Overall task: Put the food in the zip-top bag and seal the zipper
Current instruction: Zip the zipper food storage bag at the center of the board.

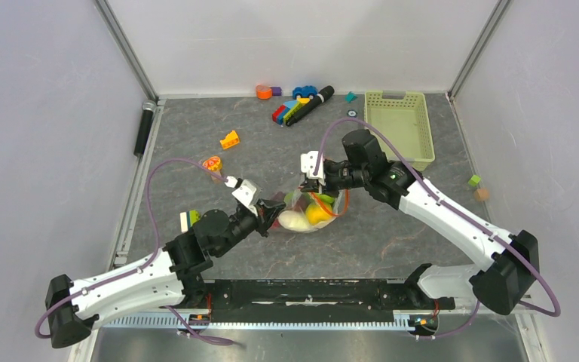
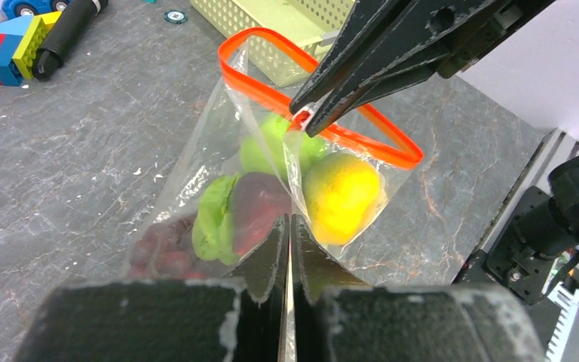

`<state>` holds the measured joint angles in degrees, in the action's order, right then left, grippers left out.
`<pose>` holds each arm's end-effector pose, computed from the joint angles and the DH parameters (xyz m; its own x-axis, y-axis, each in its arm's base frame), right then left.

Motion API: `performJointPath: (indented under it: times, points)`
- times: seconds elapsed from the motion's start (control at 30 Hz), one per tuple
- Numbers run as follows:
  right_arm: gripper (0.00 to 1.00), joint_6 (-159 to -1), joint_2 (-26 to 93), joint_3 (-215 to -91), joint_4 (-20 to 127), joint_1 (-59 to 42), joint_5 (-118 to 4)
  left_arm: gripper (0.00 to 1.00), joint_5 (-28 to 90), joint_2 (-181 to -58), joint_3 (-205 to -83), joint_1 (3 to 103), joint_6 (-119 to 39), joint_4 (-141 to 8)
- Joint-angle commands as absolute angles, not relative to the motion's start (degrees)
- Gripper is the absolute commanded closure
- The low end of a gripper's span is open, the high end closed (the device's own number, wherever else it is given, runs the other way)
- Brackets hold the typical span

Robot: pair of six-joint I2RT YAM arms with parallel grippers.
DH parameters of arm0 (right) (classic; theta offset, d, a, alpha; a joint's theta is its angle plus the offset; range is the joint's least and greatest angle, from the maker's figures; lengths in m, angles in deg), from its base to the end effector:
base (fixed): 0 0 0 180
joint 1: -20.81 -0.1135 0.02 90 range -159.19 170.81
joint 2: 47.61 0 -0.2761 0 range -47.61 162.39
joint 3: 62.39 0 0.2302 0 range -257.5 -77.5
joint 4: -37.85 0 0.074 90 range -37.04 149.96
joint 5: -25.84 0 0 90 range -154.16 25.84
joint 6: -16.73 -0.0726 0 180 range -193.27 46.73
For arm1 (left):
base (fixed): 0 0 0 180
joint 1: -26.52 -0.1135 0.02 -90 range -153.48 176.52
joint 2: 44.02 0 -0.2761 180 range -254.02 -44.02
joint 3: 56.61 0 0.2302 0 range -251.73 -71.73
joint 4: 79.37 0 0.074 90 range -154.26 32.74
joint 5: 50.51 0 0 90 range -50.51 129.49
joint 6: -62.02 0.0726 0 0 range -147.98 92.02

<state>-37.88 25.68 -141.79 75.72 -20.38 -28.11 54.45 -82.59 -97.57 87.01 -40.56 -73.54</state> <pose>0.1843 0.2181 0.3326 0.2035 -0.4441 -0.8726 -0.9704 0.0266 -0.2399 0.1040 -0.1457 0.2866 -0.1843 -0.1015 -0.9776 0.6903 0.6947 -0.2023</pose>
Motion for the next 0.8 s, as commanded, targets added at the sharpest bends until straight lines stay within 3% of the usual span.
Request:
performJointPath:
  times: [0.0, 0.1, 0.17, 0.23, 0.53, 0.67, 0.77]
  points:
    - [1.00, -37.9, 26.2, -145.3, 76.2, -20.3, -22.3, 0.81, 54.5, -84.3, -99.7, 86.8, -40.0, -72.6]
    - [1.00, -39.3, 26.6, -145.9, 75.5, -20.3, -19.2, 0.46, 52.2, -86.8, -101.3, 86.9, -38.9, -71.9]
    - [1.00, -40.4, 26.4, -145.6, 74.5, -20.3, -18.4, 0.33, 50.5, -88.2, -102.2, 86.8, -38.1, -72.6]
    - [1.00, -41.0, 26.2, -145.4, 74.0, -20.3, -17.9, 0.28, 49.9, -89.7, -102.9, 86.9, -37.3, -73.5]
    - [1.00, -39.3, 25.8, -145.4, 75.4, -20.5, -15.3, 0.35, 50.8, -96.4, -106.1, 86.8, -34.2, -76.1]
    - [1.00, -38.4, 25.2, -145.1, 75.7, -20.6, -14.3, 0.45, 51.3, -98.1, -106.5, 86.8, -33.4, -77.6]
    - [1.00, -38.1, 25.0, -144.9, 75.8, -20.6, -14.0, 0.61, 50.9, -98.8, -106.4, 86.8, -32.7, -79.1]
